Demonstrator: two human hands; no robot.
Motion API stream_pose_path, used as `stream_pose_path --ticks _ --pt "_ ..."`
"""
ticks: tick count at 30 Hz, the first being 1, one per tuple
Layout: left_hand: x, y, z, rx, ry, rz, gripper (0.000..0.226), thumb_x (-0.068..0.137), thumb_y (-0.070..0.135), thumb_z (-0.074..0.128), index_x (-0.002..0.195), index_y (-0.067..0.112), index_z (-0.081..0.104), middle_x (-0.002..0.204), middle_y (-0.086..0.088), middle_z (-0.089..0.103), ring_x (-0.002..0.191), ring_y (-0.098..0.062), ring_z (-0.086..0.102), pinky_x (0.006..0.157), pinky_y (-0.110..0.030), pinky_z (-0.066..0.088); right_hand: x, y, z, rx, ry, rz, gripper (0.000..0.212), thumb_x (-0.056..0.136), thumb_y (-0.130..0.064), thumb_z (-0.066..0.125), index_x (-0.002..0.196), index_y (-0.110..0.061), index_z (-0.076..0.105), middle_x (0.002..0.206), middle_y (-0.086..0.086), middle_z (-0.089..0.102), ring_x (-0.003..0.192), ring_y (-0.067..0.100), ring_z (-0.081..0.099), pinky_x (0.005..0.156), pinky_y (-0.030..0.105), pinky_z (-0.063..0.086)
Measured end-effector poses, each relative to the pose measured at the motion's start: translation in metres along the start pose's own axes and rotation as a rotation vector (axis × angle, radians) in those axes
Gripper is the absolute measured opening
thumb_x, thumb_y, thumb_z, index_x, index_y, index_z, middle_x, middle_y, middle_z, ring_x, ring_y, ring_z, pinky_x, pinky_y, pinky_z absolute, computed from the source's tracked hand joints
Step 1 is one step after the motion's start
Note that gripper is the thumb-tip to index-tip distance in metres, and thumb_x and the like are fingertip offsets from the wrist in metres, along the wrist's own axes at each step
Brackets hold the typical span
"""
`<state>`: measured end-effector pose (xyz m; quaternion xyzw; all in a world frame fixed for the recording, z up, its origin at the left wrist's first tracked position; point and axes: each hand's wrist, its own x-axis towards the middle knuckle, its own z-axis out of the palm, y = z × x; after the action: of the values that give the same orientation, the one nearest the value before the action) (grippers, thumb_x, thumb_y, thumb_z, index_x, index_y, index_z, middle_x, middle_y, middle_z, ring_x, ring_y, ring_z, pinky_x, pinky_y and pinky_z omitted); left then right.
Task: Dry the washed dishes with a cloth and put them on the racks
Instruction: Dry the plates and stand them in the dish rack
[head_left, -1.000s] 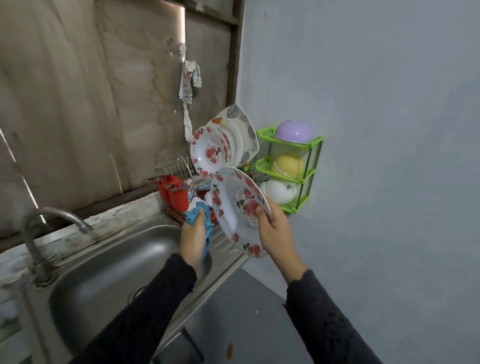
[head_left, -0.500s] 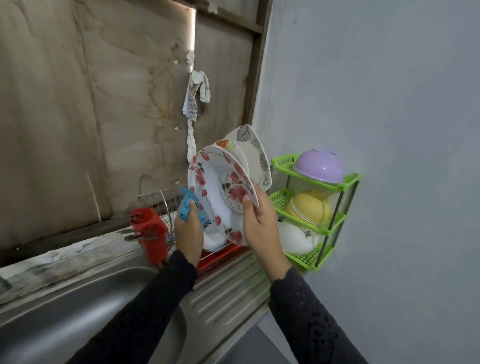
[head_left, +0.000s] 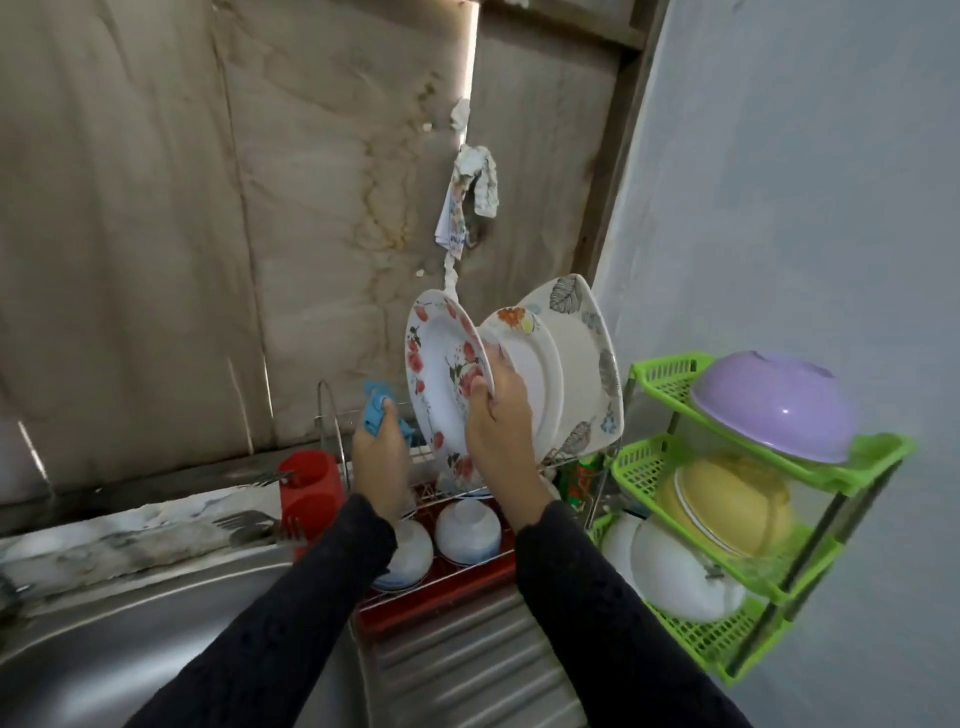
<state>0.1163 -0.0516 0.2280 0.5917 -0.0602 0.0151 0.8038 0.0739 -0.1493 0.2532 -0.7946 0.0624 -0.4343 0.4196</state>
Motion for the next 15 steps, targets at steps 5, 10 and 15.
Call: stream_pose_path --ticks 5,10,15 --pt "0.01 -0.01 -0.002 0.037 0.004 -0.054 0.027 0.104 0.033 0.044 0.115 0.013 0.057 0.096 -0.006 0.062 0.089 -0.019 0.059 0.076 -0.031 0.047 0.015 0.021 0.027 -0.046 -0.01 0.012 0.055 0.096 -0.014 0.034 0.15 -0.015 0.045 0.154 0.004 0.046 0.147 0.017 0.035 0.122 0.044 0.03" --pt "0.009 -0.012 -0.001 0.06 0.017 -0.053 0.028 0.105 0.033 0.042 0.118 0.014 0.058 0.106 -0.01 0.064 0.099 -0.023 0.061 0.091 -0.039 0.05 0.016 0.043 0.038 -0.115 -0.148 0.167 0.056 0.098 -0.016 0.038 0.154 -0.017 0.037 0.133 0.016 0.059 0.123 0.032 0.057 0.107 0.048 0.046" --pt "0.009 -0.012 0.002 0.039 0.039 -0.043 0.018 0.105 0.031 0.042 0.103 0.024 0.058 0.103 -0.007 0.064 0.1 -0.024 0.061 0.093 -0.039 0.048 0.017 0.043 0.03 0.015 -0.157 0.115 0.075 0.089 -0.046 0.035 0.159 -0.02 0.025 0.14 0.019 0.053 0.119 0.04 0.057 0.106 0.054 0.045"
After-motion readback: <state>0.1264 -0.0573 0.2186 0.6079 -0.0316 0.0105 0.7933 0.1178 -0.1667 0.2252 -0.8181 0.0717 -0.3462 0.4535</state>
